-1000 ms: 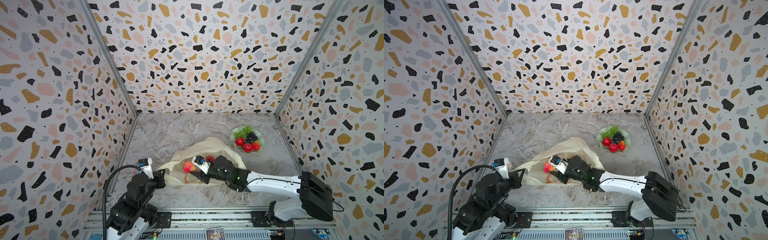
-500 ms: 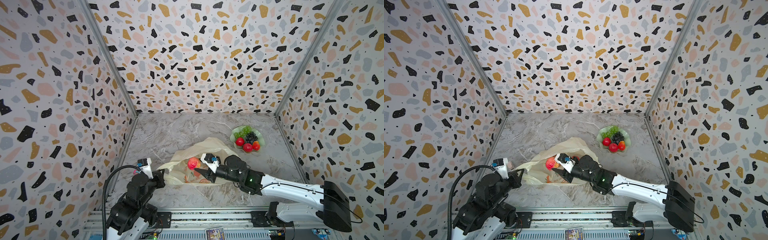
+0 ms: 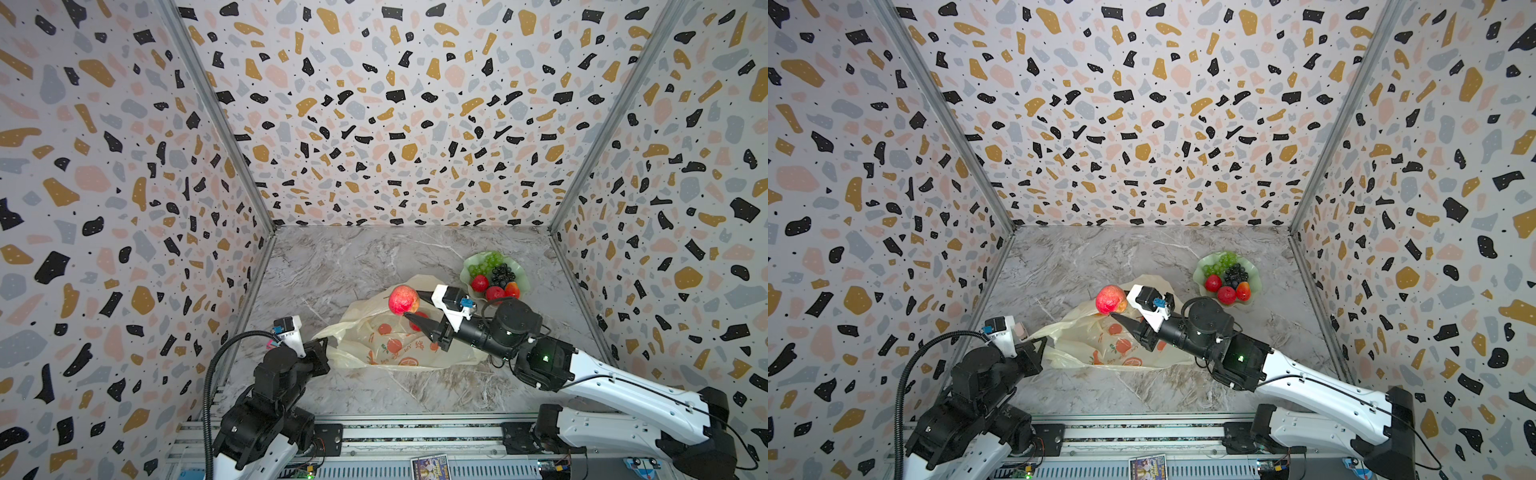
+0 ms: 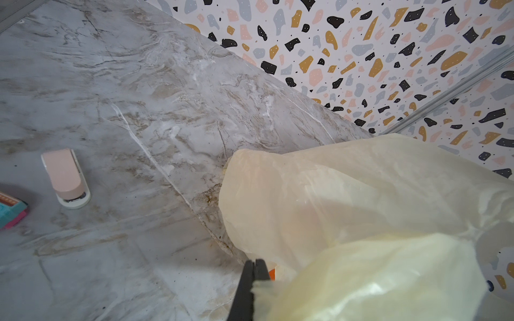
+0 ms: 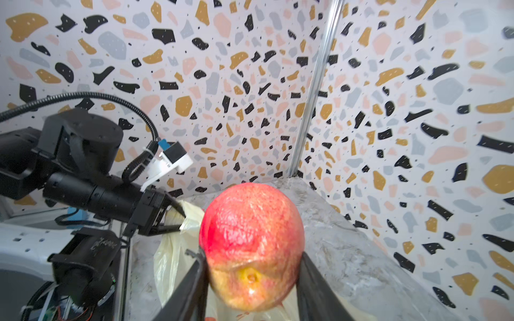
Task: Take fruits out of the plastic bag
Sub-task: Place the fake fruit on the plate.
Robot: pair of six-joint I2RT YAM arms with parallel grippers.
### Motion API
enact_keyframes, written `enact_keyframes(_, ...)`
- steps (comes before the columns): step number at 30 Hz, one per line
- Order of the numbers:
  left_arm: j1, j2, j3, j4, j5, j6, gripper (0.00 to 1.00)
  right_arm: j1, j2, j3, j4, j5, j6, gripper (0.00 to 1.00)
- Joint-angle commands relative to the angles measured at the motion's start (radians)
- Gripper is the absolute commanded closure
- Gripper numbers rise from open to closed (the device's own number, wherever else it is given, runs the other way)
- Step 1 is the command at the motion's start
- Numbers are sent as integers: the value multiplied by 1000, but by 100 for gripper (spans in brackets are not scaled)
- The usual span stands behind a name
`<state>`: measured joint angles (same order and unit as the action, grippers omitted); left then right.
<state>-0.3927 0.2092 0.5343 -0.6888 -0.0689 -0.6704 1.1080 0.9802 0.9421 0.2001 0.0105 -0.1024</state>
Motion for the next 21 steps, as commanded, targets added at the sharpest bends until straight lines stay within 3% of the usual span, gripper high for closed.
enact_keyframes(1,6,9,-10,0,-6,1,95,-11,-53,42,-33,115,-46,82)
enact_keyframes(5,6,13,-10,0,-5,0,95,-43,-94,12,-26,250,-91,83)
enact_keyframes(9,6,12,-8,0,-3,2,95,-171,-108,-22,-58,332,-70,85)
enact_keyframes(14,6,11,-10,2,-2,3,95,-446,-88,-73,-101,236,51,85)
enact_keyframes(21,6,-1,-12,1,0,2,95,-795,66,-151,-99,-30,235,85)
